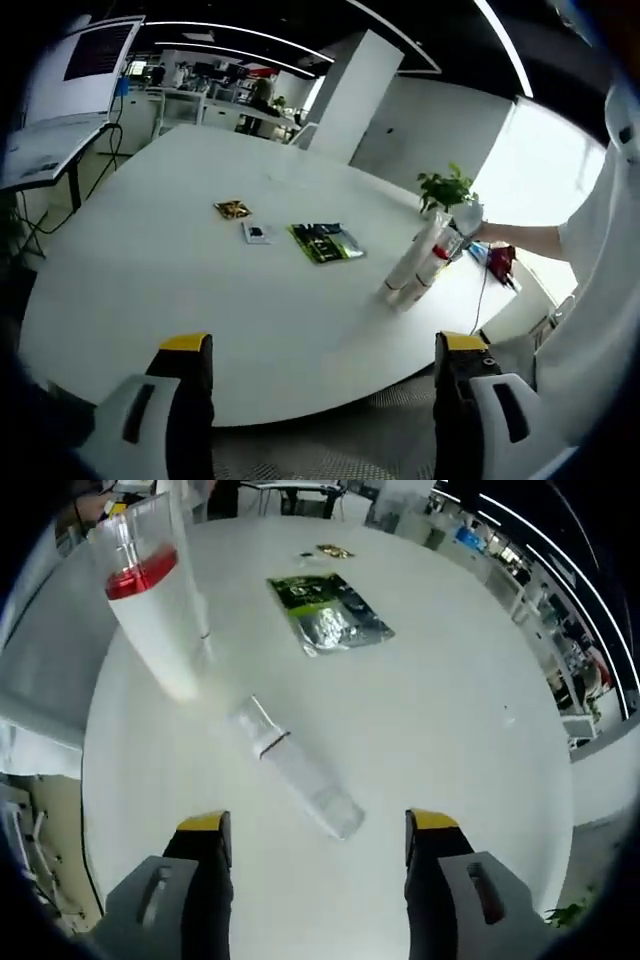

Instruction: Arrange the skincare products in the storage area until every visible bottle or jar stands upright without overlapping.

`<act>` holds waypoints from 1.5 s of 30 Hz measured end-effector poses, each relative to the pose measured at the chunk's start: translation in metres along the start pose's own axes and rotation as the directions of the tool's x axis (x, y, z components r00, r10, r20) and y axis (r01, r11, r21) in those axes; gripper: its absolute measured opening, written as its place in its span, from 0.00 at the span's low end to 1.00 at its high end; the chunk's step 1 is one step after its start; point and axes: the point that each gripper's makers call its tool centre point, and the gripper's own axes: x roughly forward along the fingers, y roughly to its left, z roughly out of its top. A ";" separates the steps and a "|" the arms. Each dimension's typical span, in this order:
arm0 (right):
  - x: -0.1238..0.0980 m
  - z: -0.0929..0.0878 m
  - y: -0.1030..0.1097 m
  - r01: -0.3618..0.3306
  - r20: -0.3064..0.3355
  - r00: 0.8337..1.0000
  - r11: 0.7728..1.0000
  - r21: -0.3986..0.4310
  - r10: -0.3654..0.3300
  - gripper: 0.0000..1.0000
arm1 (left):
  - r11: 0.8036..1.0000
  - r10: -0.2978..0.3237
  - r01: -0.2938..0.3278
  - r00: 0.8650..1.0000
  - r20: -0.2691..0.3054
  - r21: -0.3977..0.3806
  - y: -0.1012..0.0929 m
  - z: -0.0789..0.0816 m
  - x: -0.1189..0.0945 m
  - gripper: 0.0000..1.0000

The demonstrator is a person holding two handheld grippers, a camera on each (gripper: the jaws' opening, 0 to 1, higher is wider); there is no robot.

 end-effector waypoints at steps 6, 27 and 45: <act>0.013 0.018 0.013 -0.069 -0.034 0.997 0.988 -0.141 0.065 0.49 | 1.000 -0.002 0.002 1.000 -0.013 0.012 0.000 -0.003 0.001 0.83; 0.035 0.023 0.018 -0.196 -0.190 0.972 0.919 -0.343 0.136 0.20 | 1.000 0.020 -0.020 1.000 -0.021 -0.009 0.001 -0.005 0.001 0.80; 0.009 0.006 0.034 -0.083 0.043 0.996 0.989 0.119 0.078 0.18 | 0.999 -0.032 0.033 0.999 -0.043 0.010 -0.002 -0.011 0.002 0.79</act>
